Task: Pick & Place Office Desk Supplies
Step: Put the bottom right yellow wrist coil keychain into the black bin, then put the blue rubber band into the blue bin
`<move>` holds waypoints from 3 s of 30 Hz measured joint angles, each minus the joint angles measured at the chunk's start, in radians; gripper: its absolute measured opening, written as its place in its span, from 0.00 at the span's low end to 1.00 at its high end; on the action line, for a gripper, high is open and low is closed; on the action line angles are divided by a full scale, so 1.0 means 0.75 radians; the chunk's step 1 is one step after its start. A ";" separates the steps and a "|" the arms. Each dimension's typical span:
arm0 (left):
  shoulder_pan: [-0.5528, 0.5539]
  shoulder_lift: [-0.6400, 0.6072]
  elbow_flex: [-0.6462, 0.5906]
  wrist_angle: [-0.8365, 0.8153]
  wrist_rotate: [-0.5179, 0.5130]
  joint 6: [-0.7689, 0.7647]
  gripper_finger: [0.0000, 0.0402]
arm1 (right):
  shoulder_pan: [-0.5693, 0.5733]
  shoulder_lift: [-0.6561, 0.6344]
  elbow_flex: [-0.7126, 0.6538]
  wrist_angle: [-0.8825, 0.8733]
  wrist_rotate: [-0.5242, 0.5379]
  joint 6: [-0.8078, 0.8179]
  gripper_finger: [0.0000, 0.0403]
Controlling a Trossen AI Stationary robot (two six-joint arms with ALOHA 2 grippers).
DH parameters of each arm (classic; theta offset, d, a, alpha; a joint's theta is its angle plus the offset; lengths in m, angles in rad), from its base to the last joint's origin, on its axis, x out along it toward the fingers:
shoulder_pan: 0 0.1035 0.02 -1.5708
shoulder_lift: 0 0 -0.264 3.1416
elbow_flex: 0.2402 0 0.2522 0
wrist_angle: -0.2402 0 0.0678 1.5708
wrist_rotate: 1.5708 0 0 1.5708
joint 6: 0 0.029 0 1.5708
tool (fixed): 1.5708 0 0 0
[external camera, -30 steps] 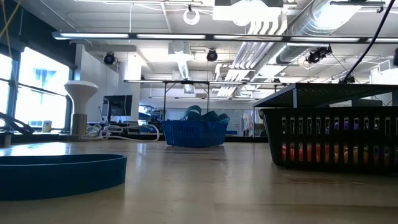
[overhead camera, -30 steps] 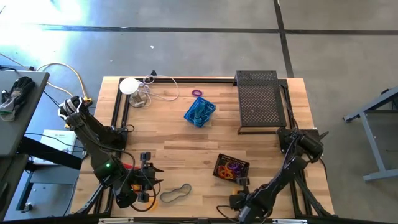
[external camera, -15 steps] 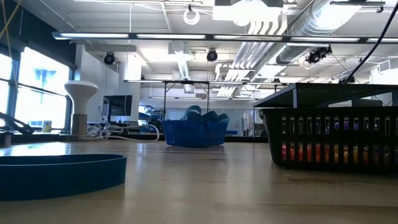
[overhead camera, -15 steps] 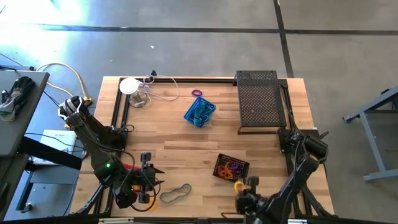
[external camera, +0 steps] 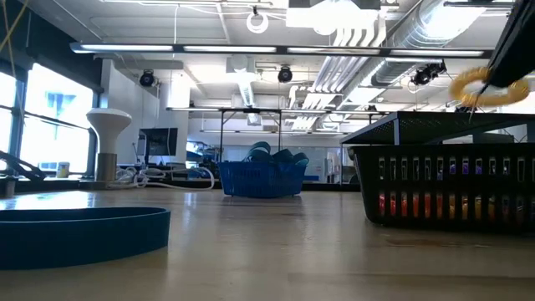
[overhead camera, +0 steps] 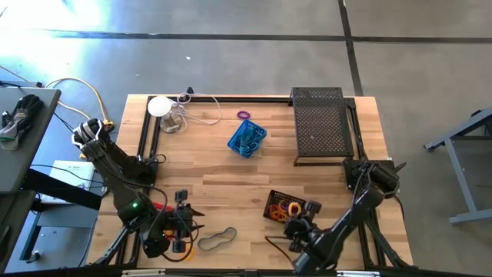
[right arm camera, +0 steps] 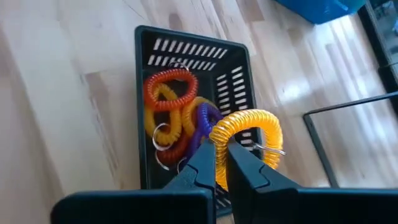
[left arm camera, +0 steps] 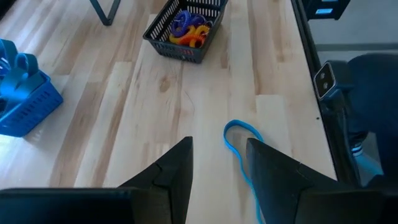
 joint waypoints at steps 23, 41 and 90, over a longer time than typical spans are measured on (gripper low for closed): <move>-0.020 0.216 -0.005 0.162 0.038 -0.083 0.35 | -0.111 -0.004 -0.019 -0.111 -0.032 -0.114 0.49; -0.020 0.485 -0.005 0.257 0.226 -0.237 0.35 | -0.091 -0.004 -0.017 -0.144 0.839 -0.256 0.50; 0.031 0.684 0.002 0.204 0.396 -0.419 0.33 | -0.091 -0.003 -0.017 0.594 0.288 -0.496 0.50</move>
